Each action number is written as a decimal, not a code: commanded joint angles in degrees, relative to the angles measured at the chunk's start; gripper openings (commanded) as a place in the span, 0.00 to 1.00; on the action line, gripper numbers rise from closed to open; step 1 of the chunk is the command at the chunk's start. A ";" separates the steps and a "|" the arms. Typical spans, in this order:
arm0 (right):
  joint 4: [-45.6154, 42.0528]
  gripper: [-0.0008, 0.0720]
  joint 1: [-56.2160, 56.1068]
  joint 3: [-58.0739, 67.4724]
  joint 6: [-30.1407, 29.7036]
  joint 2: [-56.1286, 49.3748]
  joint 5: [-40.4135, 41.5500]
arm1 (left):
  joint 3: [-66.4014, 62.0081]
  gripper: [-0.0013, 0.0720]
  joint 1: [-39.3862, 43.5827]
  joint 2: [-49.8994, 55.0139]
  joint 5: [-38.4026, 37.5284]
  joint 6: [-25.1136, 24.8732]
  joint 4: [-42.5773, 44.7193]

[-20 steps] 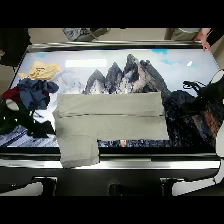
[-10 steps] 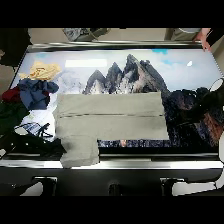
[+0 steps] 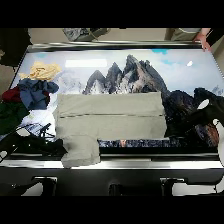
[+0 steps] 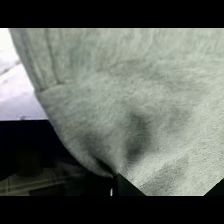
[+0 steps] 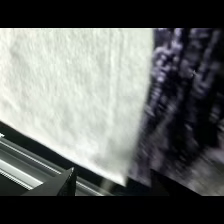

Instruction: Fold the shirts.

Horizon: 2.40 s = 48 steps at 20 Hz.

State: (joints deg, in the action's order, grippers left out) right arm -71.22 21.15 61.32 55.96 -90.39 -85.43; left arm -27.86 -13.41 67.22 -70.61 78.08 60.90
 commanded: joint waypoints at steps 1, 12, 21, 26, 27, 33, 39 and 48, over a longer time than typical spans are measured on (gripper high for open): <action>3.54 0.72 0.02 -4.33 2.01 -0.52 4.50 | 0.04 0.07 0.04 -0.28 6.36 -1.25 0.55; 6.58 0.08 0.00 4.90 -1.33 5.16 4.11 | -12.94 0.06 -0.07 -11.52 7.02 -3.96 0.52; 4.15 0.08 -8.04 31.52 4.52 -8.72 13.05 | -42.77 0.06 -0.07 11.96 9.66 -3.02 -3.13; 4.59 0.08 -11.15 40.33 7.13 -18.97 17.07 | -58.01 0.06 0.15 27.74 9.97 -0.22 -6.34; 4.57 0.08 -11.10 40.50 8.09 -20.20 17.68 | -59.10 0.06 0.17 29.86 10.12 0.04 -6.34; 5.18 0.14 -11.10 40.68 9.84 -23.04 15.43 | -59.25 0.33 1.81 37.62 7.28 2.19 -6.43; 10.75 0.93 -3.30 42.16 5.11 -21.14 7.52 | -61.88 0.74 0.04 31.85 2.05 1.64 -6.45; 22.75 0.89 -5.86 42.12 12.04 -30.16 8.46 | -61.88 0.74 7.82 18.67 2.08 1.20 -6.51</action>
State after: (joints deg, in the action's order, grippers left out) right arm -49.30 16.97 103.53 64.31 -118.50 -77.43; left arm -89.67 -8.49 88.92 -68.53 79.42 54.33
